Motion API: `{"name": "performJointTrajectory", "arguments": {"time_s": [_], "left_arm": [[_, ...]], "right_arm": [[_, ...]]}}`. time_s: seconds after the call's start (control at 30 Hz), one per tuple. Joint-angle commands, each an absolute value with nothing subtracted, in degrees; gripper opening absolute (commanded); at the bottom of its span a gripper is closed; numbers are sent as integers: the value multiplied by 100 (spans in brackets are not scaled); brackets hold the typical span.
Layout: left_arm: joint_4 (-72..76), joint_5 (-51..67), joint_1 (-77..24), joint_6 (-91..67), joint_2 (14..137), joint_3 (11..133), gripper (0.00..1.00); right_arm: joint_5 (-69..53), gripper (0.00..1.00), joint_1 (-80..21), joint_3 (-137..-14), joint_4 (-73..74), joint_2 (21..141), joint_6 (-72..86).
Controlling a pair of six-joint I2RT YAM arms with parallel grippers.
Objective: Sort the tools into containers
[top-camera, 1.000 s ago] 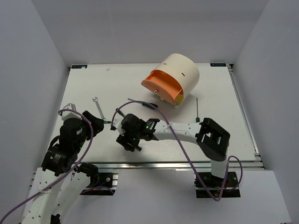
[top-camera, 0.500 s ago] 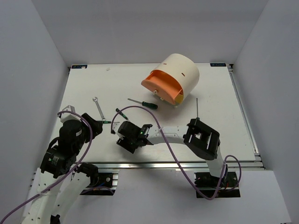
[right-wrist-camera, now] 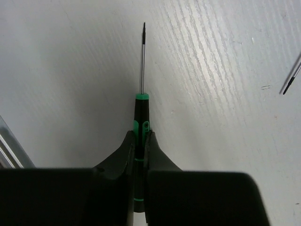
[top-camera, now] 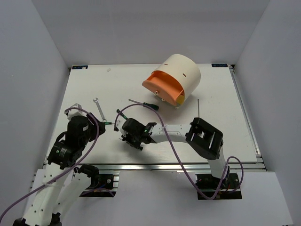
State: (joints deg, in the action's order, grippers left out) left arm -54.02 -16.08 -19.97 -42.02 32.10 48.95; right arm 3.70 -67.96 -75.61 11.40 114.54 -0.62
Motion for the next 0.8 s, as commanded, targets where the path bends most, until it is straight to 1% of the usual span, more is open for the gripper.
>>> {"name": "performJointTrajectory", "arguments": {"time_s": [0.0,0.03,0.07,0.1,0.13,0.17,0.2,0.23,0.3,0.37,0.4,0.47,0.5,0.53,0.57,0.6,0.63,0.7,0.77], "left_arm": [[-5265,-1573,-1969,-4227,3689,4685,64],[-5230,-1565,-1969,-4245,3813,4676,61],[-5160,-1564,-1969,-4315,3936,4667,56],[-5133,-1582,-1969,-4368,4199,4676,52],[-5107,-1599,-1960,-4420,4340,4693,49],[-5028,-1608,-1951,-4534,4464,4711,43],[-4940,-1591,-1873,-4648,4735,4754,40],[-4939,-1521,-1785,-4649,4868,4772,38],[-4782,-1189,-1574,-4807,5097,4764,37],[-4572,-915,-1162,-5009,5387,4676,40],[-4492,-644,-1004,-5079,5457,4641,45],[-4273,-449,-564,-5324,5642,4544,50],[-4202,-300,-293,-5404,5686,4518,55],[-4114,-238,-168,-5536,5739,4474,58],[-3957,-194,-63,-5615,5844,4465,61],[-3903,-159,-9,-5686,5914,4439,64],[-3850,-80,322,-5756,6002,4438,69],[-3762,-27,483,-5932,6344,4473,71],[-3692,-9,632,-6037,6608,4517,73]], "right_arm": [[107,0,-6426,-7242,1608,11444,-298],[-382,0,-6320,-7312,1687,11365,-395],[-630,0,-6224,-7373,1896,11190,-448],[-1224,0,-5979,-7444,2029,11093,-518],[-1561,0,-5855,-7592,2161,10970,-684],[-1860,0,-5610,-7663,2380,10699,-773],[-2394,0,-5512,-7777,2478,10374,-1000],[-2626,0,-5424,-7804,2557,10371,-1002],[-3030,0,-5257,-7840,2645,9845,-1352],[-3199,0,-5160,-7936,2707,9381,-1572],[-3278,0,-5124,-7980,2724,9256,-1582],[-3252,0,-5054,-8207,2742,8958,-1547],[-3139,0,-5002,-8287,2733,8886,-1503],[-3042,0,-4984,-8375,2690,8816,-1468],[-2902,0,-4940,-8550,2646,8711,-1398],[-2465,0,-4922,-8656,2602,8693,-1250],[-2191,0,-4896,-8779,2558,8692,-1196],[-1498,0,-4738,-9269,2514,8815,-1090],[-1293,0,-4519,-9613,2505,9016,-976]]}}
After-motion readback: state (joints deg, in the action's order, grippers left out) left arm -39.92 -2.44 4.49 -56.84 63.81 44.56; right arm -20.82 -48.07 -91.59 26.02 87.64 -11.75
